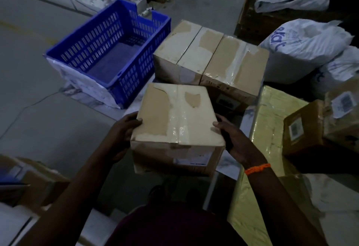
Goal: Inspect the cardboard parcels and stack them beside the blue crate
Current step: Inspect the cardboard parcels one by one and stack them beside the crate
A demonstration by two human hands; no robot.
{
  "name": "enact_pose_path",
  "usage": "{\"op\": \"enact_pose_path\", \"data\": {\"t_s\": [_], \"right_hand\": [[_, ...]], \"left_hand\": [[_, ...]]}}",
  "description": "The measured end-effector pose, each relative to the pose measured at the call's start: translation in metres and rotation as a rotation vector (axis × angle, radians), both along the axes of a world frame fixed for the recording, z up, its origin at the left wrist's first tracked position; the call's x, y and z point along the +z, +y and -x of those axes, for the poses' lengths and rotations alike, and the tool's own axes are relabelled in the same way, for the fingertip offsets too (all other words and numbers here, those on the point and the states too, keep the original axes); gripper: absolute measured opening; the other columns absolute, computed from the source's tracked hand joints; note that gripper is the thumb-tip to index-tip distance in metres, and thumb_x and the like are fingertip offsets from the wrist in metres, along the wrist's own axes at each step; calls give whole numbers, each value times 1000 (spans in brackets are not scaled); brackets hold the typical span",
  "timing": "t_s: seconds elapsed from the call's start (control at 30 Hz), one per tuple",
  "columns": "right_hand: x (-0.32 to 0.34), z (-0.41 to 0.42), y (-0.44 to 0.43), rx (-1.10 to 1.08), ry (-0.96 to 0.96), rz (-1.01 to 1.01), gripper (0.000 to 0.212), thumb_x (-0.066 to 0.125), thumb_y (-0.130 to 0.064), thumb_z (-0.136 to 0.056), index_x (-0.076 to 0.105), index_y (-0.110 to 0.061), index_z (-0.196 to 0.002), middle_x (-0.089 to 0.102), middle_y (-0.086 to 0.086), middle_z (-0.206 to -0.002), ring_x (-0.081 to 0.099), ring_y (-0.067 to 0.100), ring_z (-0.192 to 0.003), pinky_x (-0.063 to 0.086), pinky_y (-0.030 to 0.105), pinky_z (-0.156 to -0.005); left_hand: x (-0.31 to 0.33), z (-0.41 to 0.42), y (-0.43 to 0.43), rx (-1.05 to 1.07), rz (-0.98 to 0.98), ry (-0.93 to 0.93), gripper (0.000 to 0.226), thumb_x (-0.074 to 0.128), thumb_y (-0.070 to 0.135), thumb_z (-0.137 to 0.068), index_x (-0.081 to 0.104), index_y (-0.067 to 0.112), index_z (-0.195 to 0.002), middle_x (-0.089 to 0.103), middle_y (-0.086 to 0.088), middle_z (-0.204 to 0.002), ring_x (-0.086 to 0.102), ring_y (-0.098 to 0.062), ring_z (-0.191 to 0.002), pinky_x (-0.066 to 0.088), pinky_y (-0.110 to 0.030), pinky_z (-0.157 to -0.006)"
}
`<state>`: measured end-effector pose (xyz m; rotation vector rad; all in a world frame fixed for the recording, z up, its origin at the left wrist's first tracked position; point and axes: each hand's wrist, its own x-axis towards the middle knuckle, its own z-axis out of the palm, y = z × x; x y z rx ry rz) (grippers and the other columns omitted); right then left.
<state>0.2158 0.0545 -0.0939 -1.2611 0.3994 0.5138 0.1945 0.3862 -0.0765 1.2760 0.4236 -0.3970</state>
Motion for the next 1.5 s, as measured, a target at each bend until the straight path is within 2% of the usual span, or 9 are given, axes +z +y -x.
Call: {"op": "enact_pose_path", "data": {"t_s": [0.13,0.27,0.4,0.6,0.83,0.97,1.2,1.33,1.5], "right_hand": [[-18,6,-3,-101,-47,79,29,50,-14,-104,63,-28,-125,71,5,-128,65,22,-117,54,31,-86],[-25,22,-9,-136,-67,83,32,40,-22,-109,69,-23,-123,77,-6,-112,69,11,-101,56,23,-79],[-35,32,-26,-174,48,88,51,33,-48,-109,63,-18,-137,70,-1,-132,60,18,-125,49,37,-91],[-45,20,-47,-142,126,-20,68,30,-66,-102,59,-19,-143,64,5,-141,58,24,-126,47,47,-97],[-28,-35,-46,-87,126,13,74,33,-73,-98,58,-20,-142,63,9,-138,61,26,-121,52,45,-90],[-22,-51,-28,-21,119,98,70,34,-75,-97,64,-24,-133,61,11,-143,57,27,-123,56,29,-56],[10,-47,-10,-21,2,115,55,36,-66,-102,61,-31,-138,65,3,-136,59,25,-126,52,41,-85],[38,-42,0,-171,-123,25,47,42,-52,-106,64,-21,-134,70,6,-128,64,26,-119,53,43,-91],[43,-11,-4,-275,-235,22,48,37,-48,-108,66,-17,-131,73,7,-126,64,30,-124,50,48,-104]], "left_hand": [[-30,21,-11,6,-45,14,50,56,-1,-95,54,20,-141,62,-7,-135,64,-28,-117,57,-42,-85],[-57,39,-26,-13,-62,38,58,53,-11,-93,54,20,-141,58,-7,-140,57,-29,-124,57,-32,-74],[-56,45,-37,55,-30,127,27,52,14,-103,62,21,-127,65,-3,-131,59,-21,-121,53,-40,-82],[-52,16,-16,-56,11,213,47,47,54,-101,59,26,-137,64,1,-135,57,-21,-127,44,-56,-108],[-28,-35,-15,-70,-84,172,52,41,60,-102,62,23,-130,67,-5,-128,62,-26,-120,55,-47,-86],[-21,-43,-17,-75,-110,185,55,43,66,-98,64,25,-127,66,-6,-128,62,-27,-117,55,-50,-84],[4,-36,-23,12,-63,59,47,44,66,-98,63,31,-122,65,3,-127,62,-19,-115,54,-45,-81],[27,-35,-26,146,4,-39,55,47,63,-97,61,23,-132,67,3,-129,63,-18,-117,55,-49,-85],[40,-24,-37,256,94,-82,41,48,51,-101,67,15,-109,75,0,-111,70,-17,-106,59,-46,-83]]}}
